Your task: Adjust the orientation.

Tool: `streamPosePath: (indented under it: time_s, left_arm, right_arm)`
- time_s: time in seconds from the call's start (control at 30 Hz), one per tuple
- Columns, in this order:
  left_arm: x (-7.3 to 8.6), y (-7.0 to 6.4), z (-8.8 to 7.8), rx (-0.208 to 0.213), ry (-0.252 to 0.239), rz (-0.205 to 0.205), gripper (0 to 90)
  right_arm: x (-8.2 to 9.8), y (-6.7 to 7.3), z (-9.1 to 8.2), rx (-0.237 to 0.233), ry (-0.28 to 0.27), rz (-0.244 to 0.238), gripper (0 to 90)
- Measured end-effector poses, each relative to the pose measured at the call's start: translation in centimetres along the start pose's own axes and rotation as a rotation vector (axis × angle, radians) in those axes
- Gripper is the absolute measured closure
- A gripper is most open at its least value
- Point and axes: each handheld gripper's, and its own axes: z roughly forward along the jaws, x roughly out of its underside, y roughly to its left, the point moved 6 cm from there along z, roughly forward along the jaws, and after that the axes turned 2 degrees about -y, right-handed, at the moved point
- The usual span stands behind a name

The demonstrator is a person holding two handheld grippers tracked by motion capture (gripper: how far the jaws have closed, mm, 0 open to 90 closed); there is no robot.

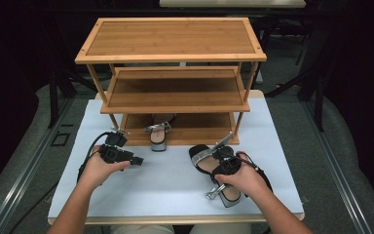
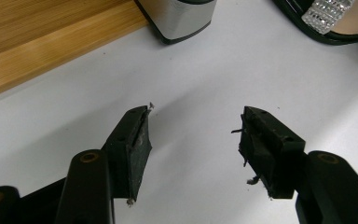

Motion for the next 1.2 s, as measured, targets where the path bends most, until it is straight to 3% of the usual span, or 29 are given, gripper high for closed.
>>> streamPosePath:
  time_s: [0.33,0.67,1.2]
  left_arm:
    - [0.0,0.2,-0.1,-0.005,-0.002,-0.006,42.5]
    - [0.1,0.4,-0.2,-0.008,-0.003,-0.01,42.5]
    - [0.3,0.5,0.1,-0.007,0.006,-0.013,42.6]
  right_arm:
    - [0.3,-0.5,-0.2,0.003,-0.029,0.001,41.2]
    - [0.5,-0.5,-0.6,-0.03,-0.07,0.01,42.0]
    - [-2.4,0.1,-1.8,-0.042,-0.177,0.043,42.3]
